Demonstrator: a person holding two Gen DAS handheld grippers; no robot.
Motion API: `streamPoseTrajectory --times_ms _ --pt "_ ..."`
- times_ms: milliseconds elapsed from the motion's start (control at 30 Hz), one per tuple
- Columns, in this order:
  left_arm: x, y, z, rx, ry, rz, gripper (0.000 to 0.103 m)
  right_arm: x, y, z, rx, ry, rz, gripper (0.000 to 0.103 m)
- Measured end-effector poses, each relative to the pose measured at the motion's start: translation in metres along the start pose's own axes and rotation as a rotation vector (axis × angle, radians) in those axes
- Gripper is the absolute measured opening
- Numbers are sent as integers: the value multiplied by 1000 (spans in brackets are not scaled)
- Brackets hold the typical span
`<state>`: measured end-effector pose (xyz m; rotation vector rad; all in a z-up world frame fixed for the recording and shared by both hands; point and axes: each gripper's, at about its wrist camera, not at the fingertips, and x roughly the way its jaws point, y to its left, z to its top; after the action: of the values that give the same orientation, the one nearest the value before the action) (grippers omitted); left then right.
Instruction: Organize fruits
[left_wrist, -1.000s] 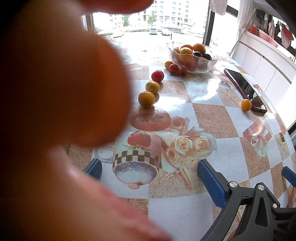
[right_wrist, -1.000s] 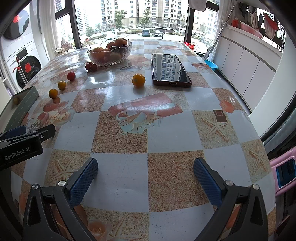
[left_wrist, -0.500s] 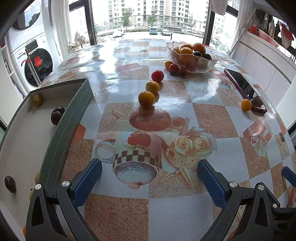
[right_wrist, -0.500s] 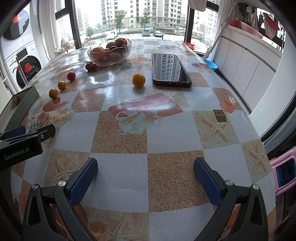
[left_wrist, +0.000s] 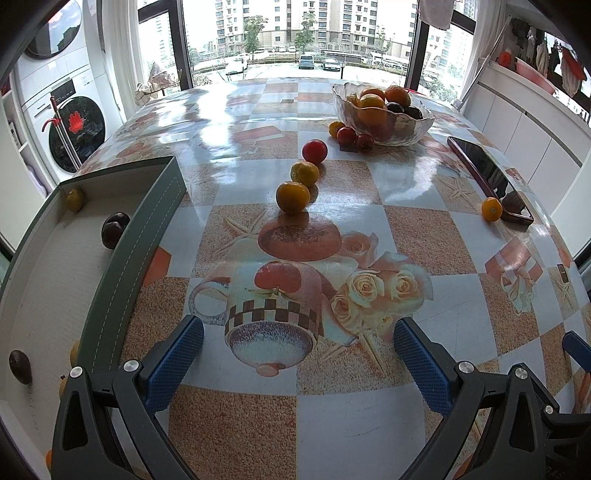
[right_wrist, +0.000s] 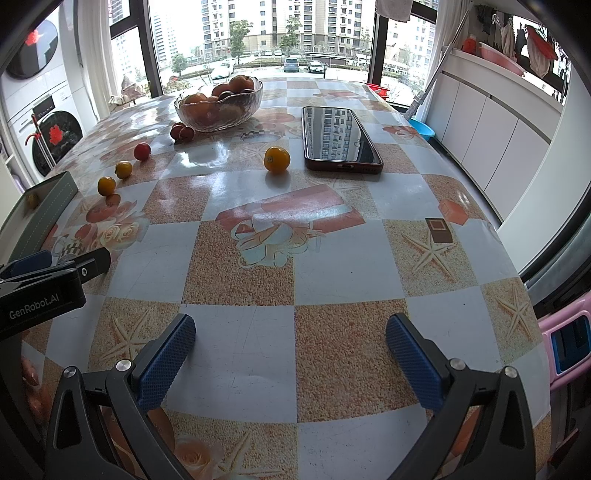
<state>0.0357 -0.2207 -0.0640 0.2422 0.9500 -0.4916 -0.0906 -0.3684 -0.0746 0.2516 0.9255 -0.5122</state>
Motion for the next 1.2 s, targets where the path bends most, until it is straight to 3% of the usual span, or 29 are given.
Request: streamPoseTrajectory --times_ms 200,300,500,767,833,933,1000,1133,1200 --pt "0 0 0 0 0 0 103 1 1 3 -4 23 -1 103" --pt "0 0 0 1 0 0 103 7 -1 16 1 85 14 103" --pt "3 1 5 36 23 -22 103 22 -9 61 96 69 107 102" --pt "3 12 24 51 6 -29 103 61 4 102 170 48 79 89" --pt "2 9 31 65 -9 -26 103 65 11 107 164 34 60 83" --pt "5 6 44 66 -14 -27 102 66 16 111 159 10 34 60" --pt "10 4 54 61 -3 -36 92 65 16 110 159 -2 34 24" --pt "20 4 65 58 1 -30 91 61 1 106 209 -4 139 23" --pt "28 4 67 62 16 -22 74 54 -5 98 209 4 178 23"
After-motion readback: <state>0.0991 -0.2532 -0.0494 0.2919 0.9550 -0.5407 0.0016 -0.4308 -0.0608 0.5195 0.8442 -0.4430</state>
